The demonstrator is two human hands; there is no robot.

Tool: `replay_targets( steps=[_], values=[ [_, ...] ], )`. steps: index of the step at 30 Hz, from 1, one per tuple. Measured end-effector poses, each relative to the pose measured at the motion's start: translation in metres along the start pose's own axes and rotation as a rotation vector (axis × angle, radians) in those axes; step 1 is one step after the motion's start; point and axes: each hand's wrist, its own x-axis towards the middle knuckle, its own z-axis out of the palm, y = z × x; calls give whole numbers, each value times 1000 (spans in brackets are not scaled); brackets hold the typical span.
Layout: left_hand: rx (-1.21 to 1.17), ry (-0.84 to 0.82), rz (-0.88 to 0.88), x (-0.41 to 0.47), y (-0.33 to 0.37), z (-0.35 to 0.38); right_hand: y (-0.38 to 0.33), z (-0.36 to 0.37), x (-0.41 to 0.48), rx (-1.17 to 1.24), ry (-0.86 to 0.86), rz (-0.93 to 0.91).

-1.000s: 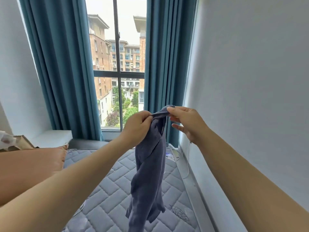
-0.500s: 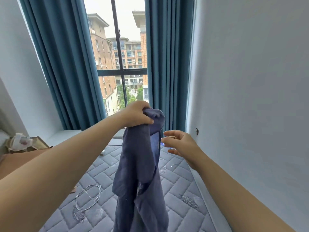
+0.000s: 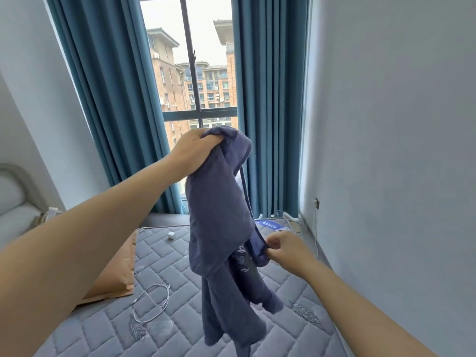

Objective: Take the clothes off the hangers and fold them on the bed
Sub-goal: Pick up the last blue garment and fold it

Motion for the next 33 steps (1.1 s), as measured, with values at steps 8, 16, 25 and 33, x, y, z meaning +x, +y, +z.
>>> replay_targets(
  steps=[8,16,25,33],
  values=[
    [-1,118,-158,0,-44,-10,36,-32,6,413,334,281],
    [145,199,-283,-23,-78,11,44,-84,-8,394,315,96],
    [264,193,-320,-75,-97,23,63,-139,-45,39,39,36],
    [356,213,-398,-144,-88,36,71,-137,-91,-474,379,207]
  ],
)
